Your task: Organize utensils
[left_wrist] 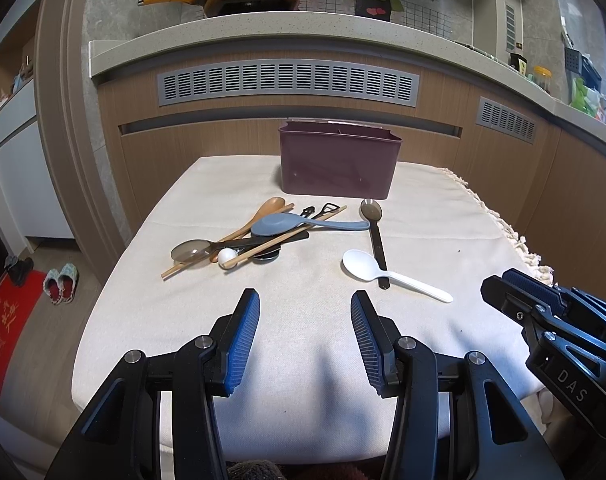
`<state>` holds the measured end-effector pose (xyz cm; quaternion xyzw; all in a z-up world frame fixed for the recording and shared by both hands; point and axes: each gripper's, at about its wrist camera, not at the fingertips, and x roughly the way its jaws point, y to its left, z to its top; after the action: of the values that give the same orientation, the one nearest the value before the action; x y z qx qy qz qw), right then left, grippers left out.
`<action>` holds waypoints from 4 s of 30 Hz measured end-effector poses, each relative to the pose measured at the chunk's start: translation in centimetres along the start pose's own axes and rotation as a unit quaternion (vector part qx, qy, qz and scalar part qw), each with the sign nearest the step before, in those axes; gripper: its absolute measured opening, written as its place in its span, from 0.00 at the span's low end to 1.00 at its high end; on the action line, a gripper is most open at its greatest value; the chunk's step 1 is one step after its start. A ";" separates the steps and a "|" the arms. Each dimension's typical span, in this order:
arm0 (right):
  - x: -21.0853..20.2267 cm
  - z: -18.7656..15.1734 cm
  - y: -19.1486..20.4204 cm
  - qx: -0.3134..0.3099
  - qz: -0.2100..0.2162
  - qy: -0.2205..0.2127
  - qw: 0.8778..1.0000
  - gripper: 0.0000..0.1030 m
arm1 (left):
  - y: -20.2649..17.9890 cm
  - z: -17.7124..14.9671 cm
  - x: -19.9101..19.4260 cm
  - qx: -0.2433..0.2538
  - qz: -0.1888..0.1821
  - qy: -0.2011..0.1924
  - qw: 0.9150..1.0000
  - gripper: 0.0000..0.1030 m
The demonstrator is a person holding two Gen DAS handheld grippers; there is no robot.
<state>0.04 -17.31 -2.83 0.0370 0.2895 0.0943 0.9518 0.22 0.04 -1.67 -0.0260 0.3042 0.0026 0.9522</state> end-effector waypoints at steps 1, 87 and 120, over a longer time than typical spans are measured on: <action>0.0 0.0 0.0 -0.001 0.000 0.000 1.000 0.25 | 0.0 0.0 0.0 0.000 0.000 0.000 1.000 0.47; 12.1 7.1 -4.2 -0.094 0.048 0.110 0.988 0.28 | -0.5 11.2 18.2 0.002 -0.181 0.138 0.974 0.47; 8.3 9.9 -11.8 0.024 0.015 0.046 0.999 0.28 | -3.4 13.8 17.5 0.015 -0.136 0.061 0.989 0.31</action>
<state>14.22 -27.32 -0.59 0.0596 0.3347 0.1032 0.9348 22.51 -2.79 -0.42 -0.0531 0.3551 -0.1326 0.9239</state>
